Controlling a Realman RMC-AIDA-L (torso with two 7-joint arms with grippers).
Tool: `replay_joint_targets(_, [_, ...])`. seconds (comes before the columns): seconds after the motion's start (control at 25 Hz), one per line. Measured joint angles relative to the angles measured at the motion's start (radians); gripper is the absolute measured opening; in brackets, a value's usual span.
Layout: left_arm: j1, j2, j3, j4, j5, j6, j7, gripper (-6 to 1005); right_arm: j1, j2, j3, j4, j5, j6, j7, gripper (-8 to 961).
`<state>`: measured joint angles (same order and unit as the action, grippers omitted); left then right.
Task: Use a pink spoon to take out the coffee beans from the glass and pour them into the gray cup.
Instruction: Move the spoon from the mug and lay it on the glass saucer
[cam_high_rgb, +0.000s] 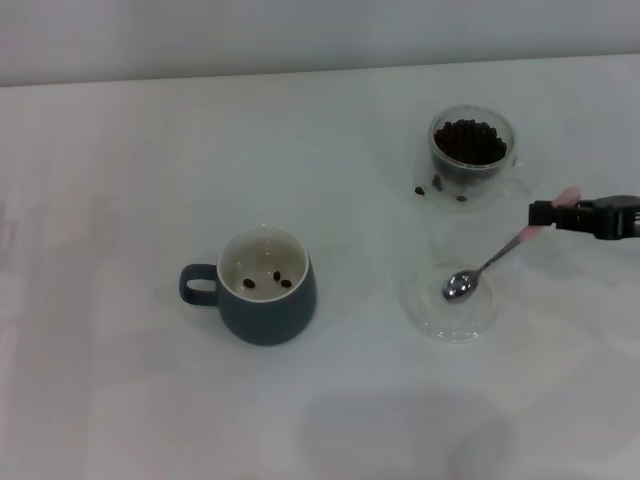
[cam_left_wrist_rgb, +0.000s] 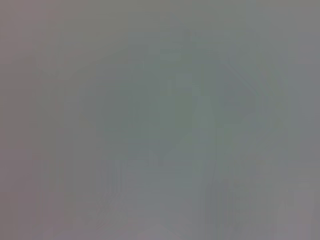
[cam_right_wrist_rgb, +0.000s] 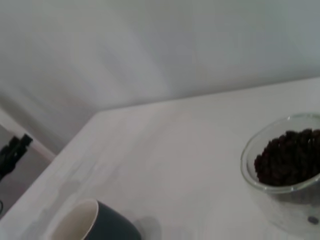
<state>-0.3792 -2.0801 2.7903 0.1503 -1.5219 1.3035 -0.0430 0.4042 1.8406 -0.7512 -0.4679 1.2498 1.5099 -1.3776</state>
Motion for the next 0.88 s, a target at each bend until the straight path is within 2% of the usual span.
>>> replay_joint_targets(0.56, [0.0, -0.001, 0.0, 0.0, -0.002, 0.0, -0.002, 801, 0.047, 0.039, -0.001, 0.002, -0.075, -0.026, 0.046, 146])
replay_joint_targets(0.88, [-0.001, 0.0, 0.0, 0.0, -0.003, -0.001, -0.003, 801, 0.058, 0.043, 0.0, 0.002, -0.113, -0.073, 0.073, 147])
